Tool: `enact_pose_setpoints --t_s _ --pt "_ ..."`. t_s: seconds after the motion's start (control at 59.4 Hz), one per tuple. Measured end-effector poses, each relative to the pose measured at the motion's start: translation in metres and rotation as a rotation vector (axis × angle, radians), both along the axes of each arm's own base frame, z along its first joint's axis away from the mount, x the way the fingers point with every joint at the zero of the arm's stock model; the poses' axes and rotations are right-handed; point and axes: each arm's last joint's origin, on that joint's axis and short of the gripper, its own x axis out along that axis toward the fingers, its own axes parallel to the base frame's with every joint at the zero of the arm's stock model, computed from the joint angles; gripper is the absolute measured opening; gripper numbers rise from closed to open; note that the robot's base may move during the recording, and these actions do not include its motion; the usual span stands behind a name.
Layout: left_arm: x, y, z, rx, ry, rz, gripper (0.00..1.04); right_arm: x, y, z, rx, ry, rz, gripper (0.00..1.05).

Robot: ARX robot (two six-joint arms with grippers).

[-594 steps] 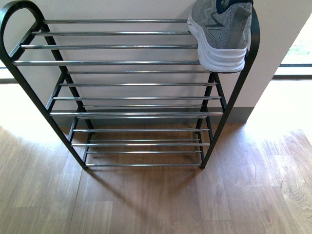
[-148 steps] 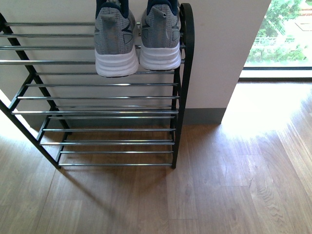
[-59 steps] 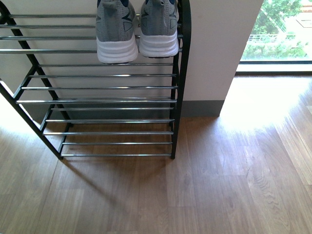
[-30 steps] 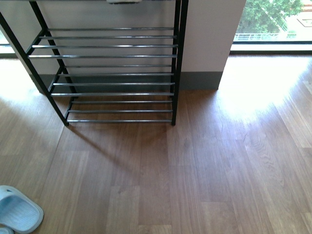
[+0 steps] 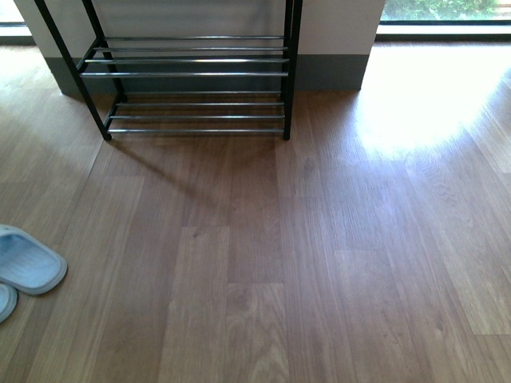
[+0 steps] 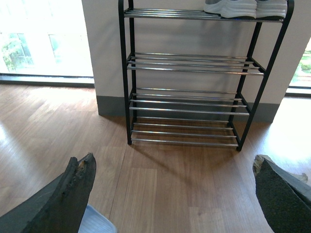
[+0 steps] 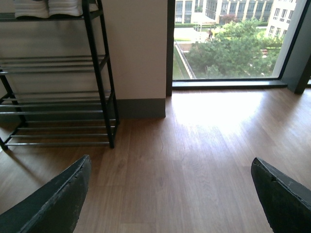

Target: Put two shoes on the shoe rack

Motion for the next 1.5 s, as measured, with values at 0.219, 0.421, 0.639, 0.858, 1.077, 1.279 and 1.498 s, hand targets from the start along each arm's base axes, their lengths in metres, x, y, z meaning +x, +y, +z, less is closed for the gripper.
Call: enact_pose_setpoints --t_s 0.219,0.421,0.639,0.858,1.077,1.279,1.498 --pt "0.0 0.0 0.0 0.0 0.0 0.0 0.95 0.0 0.0 0.0 0.0 0.0 0.0 0.96" --pt "0.0 0.0 0.0 0.0 0.0 -0.001 0.95 0.0 0.0 0.0 0.0 0.0 -0.001 0.96" --pt "0.0 0.0 0.0 0.0 0.0 0.0 0.95 0.0 0.0 0.0001 0.0 -0.001 0.0 0.96" --pt "0.0 0.0 0.0 0.0 0.0 0.0 0.95 0.0 0.0 0.0 0.0 0.0 0.0 0.96" --pt "0.0 0.0 0.0 0.0 0.0 0.0 0.95 0.0 0.0 0.0 0.0 0.0 0.001 0.96" --pt "0.0 0.0 0.0 0.0 0.0 0.0 0.95 0.0 0.0 0.0001 0.0 -0.001 0.0 0.96" --pt "0.0 0.0 0.0 0.0 0.0 0.0 0.95 0.0 0.0001 0.0 0.0 0.0 0.002 0.96"
